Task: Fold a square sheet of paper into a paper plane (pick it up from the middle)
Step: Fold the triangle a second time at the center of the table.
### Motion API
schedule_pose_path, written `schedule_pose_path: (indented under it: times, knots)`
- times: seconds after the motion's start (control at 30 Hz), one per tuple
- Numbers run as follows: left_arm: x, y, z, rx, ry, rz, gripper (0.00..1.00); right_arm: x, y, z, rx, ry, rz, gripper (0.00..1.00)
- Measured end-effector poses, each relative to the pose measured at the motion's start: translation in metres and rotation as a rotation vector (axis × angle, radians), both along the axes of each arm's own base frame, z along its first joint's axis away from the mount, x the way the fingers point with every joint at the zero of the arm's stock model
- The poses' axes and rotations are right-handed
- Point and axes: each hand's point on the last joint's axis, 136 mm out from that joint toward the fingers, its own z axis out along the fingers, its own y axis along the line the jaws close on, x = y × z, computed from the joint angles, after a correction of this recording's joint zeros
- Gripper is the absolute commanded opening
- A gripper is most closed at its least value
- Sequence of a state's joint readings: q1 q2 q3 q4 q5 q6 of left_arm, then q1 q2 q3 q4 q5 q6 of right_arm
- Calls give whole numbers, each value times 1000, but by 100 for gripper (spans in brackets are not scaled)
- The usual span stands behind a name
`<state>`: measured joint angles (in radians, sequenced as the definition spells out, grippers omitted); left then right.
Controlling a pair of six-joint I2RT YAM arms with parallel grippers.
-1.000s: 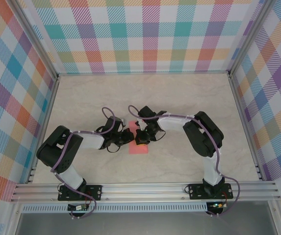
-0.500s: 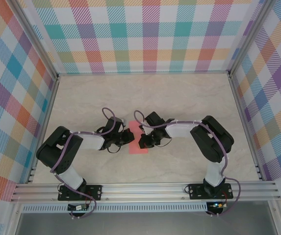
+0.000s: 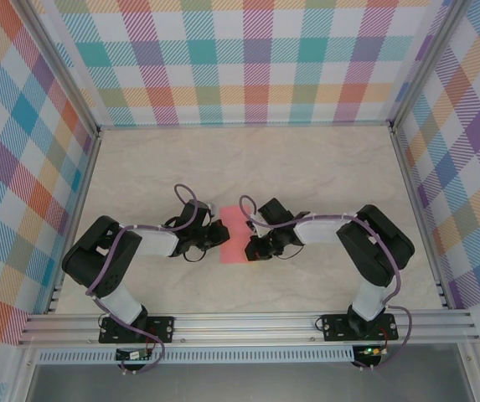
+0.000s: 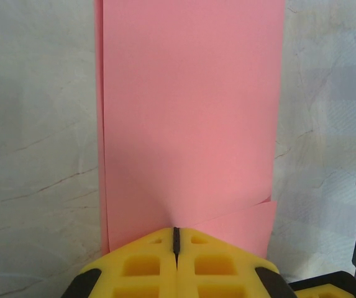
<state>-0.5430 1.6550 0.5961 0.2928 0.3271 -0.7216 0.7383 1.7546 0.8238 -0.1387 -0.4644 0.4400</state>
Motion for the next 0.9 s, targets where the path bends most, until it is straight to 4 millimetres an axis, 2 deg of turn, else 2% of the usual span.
schedule_pose_path:
  times: [0.13, 0.33, 0.4, 0.47, 0.57, 0.67, 0.8, 0.9]
  knots:
    - [0, 0, 0, 0, 0, 0, 0, -6, -9, 0, 4, 0, -11, 3]
    - [1, -1, 2, -4, -2, -3, 2, -22, -35, 6, -81, 44, -63, 7]
    - [1, -3, 5, -5, 8, -8, 12, -19, -39, 12, -105, 36, -89, 12]
    - [0, -5, 7, -9, 28, -14, 25, -8, -37, 21, -112, 16, -121, 17]
    - [4, -11, 16, -23, 57, -13, 41, 16, -27, 39, -85, -28, -175, 26]
    - [11, -12, 35, -24, 52, 9, 54, 44, -20, 52, -40, -56, -241, 40]
    - [14, -1, 65, -18, -3, 71, 67, 73, -14, 54, -9, -72, -288, 44]
    - [8, 13, 75, -11, -29, 130, 81, 84, -5, 49, 2, -60, -277, 44]
